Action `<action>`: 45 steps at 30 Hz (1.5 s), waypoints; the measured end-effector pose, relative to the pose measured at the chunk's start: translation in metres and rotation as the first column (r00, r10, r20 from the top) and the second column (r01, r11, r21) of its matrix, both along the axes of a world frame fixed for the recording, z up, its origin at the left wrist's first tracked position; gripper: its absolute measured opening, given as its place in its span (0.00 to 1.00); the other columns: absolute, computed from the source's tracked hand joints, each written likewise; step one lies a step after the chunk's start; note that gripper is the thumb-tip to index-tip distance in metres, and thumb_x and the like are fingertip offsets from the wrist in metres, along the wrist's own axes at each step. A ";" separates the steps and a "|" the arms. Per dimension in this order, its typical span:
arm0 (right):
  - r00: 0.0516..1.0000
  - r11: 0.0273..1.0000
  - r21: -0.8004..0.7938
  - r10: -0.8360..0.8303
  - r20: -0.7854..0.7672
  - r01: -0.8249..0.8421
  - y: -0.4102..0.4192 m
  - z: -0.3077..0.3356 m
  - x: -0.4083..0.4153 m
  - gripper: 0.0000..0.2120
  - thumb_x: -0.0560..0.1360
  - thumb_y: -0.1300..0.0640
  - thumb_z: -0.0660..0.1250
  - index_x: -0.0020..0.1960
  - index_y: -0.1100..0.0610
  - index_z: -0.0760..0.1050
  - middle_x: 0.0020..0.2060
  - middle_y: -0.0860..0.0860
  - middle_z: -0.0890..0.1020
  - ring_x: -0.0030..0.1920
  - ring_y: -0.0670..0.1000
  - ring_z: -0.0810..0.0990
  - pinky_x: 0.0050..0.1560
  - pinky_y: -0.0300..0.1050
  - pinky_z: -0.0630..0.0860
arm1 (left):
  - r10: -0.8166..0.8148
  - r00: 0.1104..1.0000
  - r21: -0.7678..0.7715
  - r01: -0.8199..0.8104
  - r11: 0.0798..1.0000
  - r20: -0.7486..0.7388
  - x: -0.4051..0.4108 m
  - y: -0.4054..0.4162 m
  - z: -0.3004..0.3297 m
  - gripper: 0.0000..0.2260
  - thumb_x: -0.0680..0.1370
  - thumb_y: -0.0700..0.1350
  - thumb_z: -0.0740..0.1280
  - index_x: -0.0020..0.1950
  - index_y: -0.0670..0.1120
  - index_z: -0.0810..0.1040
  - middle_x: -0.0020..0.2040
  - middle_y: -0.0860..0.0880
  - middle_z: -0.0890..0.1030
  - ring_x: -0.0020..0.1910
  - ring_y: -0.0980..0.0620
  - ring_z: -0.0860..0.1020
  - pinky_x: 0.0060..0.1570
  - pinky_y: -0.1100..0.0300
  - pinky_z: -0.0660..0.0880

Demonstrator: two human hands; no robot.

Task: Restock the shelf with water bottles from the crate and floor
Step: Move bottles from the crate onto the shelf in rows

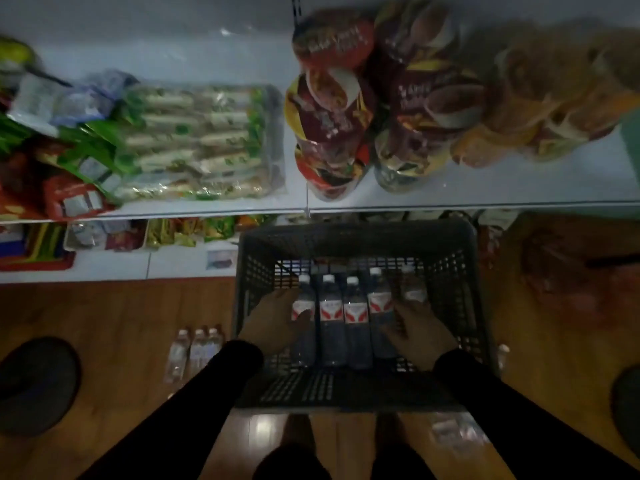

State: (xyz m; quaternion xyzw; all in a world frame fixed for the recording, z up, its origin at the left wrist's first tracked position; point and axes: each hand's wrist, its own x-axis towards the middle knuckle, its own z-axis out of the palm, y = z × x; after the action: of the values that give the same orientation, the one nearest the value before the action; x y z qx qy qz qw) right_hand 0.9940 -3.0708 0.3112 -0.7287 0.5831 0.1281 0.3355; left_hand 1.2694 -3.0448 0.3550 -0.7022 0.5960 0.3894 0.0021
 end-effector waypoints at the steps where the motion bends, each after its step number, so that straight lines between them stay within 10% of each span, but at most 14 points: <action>1: 1.000 0.999 0.045 -0.017 -0.013 0.018 0.002 -0.019 -0.006 0.29 0.78 0.39 0.59 0.74 0.52 0.67 0.68 0.56 0.74 0.68 0.58 0.71 0.66 0.50 0.69 | -0.017 1.000 0.047 0.018 0.999 -0.004 -0.008 -0.001 -0.018 0.22 0.79 0.53 0.64 0.71 0.46 0.70 0.65 0.43 0.75 0.62 0.44 0.74 0.59 0.56 0.71; 19: 0.840 0.771 0.424 -0.541 0.040 0.476 -0.013 -0.234 -0.009 0.44 0.54 0.34 0.74 0.67 0.50 0.72 0.56 0.48 0.81 0.57 0.53 0.81 0.57 0.49 0.78 | -0.057 0.993 0.244 0.080 0.967 -0.099 -0.097 -0.025 -0.210 0.24 0.82 0.52 0.60 0.77 0.47 0.62 0.74 0.43 0.67 0.72 0.46 0.66 0.66 0.60 0.63; 22: 0.801 0.757 0.449 -0.583 0.136 0.475 -0.014 -0.193 -0.011 0.27 0.65 0.54 0.80 0.60 0.53 0.74 0.51 0.46 0.80 0.53 0.47 0.79 0.59 0.48 0.77 | 0.059 0.985 0.258 -0.015 0.966 -0.164 -0.098 -0.029 -0.201 0.26 0.81 0.54 0.61 0.77 0.47 0.63 0.74 0.46 0.68 0.70 0.47 0.68 0.66 0.60 0.65; 30: 0.784 0.908 0.320 -0.400 0.474 0.269 -0.031 -0.063 0.010 0.26 0.67 0.72 0.75 0.52 0.46 0.71 0.49 0.40 0.77 0.45 0.26 0.76 0.46 0.26 0.71 | 0.392 0.705 0.210 -0.334 0.919 -0.591 -0.090 -0.072 -0.100 0.29 0.73 0.57 0.73 0.70 0.52 0.67 0.58 0.59 0.79 0.54 0.62 0.79 0.52 0.60 0.79; 38: 0.685 0.966 0.183 -0.257 0.681 0.181 -0.064 0.079 0.028 0.36 0.72 0.44 0.75 0.73 0.38 0.59 0.67 0.36 0.72 0.65 0.36 0.73 0.63 0.39 0.72 | 0.027 0.779 -0.127 -0.136 0.982 -0.626 -0.054 -0.095 0.079 0.30 0.71 0.56 0.75 0.70 0.58 0.68 0.63 0.59 0.77 0.60 0.59 0.77 0.59 0.52 0.77; 45: 0.528 0.947 -0.050 -0.134 0.838 0.319 -0.080 0.236 0.030 0.33 0.68 0.54 0.78 0.69 0.48 0.69 0.61 0.43 0.81 0.62 0.46 0.80 0.61 0.47 0.77 | -0.329 0.793 -0.496 0.040 0.867 -0.512 -0.046 -0.113 0.259 0.27 0.69 0.51 0.78 0.65 0.57 0.74 0.59 0.59 0.79 0.59 0.61 0.77 0.60 0.55 0.75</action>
State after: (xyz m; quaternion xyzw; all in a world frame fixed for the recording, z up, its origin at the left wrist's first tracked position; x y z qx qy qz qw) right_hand 1.0244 -3.1506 0.5471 -0.6502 0.4570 -0.3310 0.5088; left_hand 1.2233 -3.1574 0.6136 -0.4654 0.7101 0.4299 -0.3070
